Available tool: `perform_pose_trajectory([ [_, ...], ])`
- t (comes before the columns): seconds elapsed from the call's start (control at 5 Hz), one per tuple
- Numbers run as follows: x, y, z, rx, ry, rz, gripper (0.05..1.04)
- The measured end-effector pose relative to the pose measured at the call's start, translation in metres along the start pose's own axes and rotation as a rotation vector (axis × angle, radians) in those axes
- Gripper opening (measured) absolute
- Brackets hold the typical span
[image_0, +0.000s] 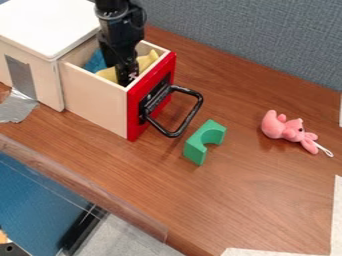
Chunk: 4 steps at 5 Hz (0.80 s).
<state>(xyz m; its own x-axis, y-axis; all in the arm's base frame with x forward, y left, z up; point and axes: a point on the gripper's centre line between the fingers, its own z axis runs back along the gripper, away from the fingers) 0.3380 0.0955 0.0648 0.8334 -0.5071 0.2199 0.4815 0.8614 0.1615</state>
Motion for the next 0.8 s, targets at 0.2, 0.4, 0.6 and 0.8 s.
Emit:
perform_pose_trajectory([
  [0.2, -0.004, -0.001, -0.003, -0.001, 0.003, 0.008, 0.668],
  [0.4, -0.004, -0.002, -0.003, -0.007, -0.002, 0.009, 0.581],
  [0.6, 0.0, -0.002, 0.004, -0.016, -0.039, 0.021, 0.58],
  [0.8, 0.007, -0.001, 0.024, -0.008, -0.111, 0.014, 0.58],
])
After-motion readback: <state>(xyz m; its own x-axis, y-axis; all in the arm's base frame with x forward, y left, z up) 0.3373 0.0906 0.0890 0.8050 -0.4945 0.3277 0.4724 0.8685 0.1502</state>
